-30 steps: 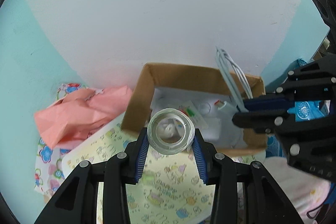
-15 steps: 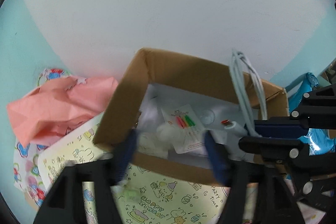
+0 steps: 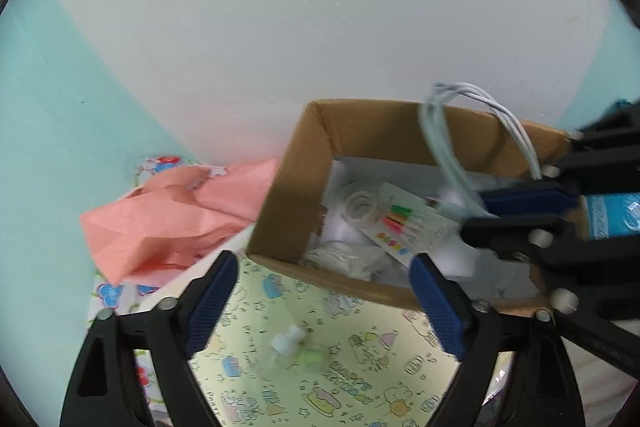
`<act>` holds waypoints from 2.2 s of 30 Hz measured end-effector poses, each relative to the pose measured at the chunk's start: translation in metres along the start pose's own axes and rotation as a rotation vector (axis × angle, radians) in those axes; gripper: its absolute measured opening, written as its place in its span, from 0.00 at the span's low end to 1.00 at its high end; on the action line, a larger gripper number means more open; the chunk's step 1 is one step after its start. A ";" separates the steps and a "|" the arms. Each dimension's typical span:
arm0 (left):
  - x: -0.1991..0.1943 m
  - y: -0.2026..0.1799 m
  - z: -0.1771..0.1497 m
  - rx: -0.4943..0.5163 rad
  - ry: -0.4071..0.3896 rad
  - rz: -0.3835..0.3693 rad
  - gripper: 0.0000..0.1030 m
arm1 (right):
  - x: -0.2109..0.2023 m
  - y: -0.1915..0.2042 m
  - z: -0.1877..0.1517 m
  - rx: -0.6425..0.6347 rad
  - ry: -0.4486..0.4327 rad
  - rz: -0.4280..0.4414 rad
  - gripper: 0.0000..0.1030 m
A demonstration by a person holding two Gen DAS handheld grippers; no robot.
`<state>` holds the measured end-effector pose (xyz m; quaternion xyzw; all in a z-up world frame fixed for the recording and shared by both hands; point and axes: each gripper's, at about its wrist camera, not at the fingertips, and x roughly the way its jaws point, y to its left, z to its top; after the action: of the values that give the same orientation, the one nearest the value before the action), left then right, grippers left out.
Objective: Organize objects
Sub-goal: 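Open both grippers to drop the tape roll and cable into the box, then move both grippers back over the tray toward the clear bottle and green case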
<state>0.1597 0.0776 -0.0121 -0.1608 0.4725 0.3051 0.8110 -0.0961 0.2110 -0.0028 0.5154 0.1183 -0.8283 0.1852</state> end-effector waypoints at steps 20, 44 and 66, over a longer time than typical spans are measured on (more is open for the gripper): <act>-0.003 0.006 -0.018 -0.107 0.027 -0.109 0.93 | -0.009 -0.009 -0.009 0.125 0.005 -0.027 0.80; -0.062 0.013 -0.096 -0.210 0.020 0.014 0.98 | -0.053 0.073 -0.049 0.034 -0.019 -0.042 0.89; -0.053 0.057 -0.171 -0.346 0.069 0.007 1.00 | -0.011 0.133 -0.044 -0.035 0.051 0.045 1.00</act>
<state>-0.0104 0.0092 -0.0507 -0.3068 0.4410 0.3790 0.7535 0.0011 0.1101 -0.0134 0.5357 0.1260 -0.8082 0.2098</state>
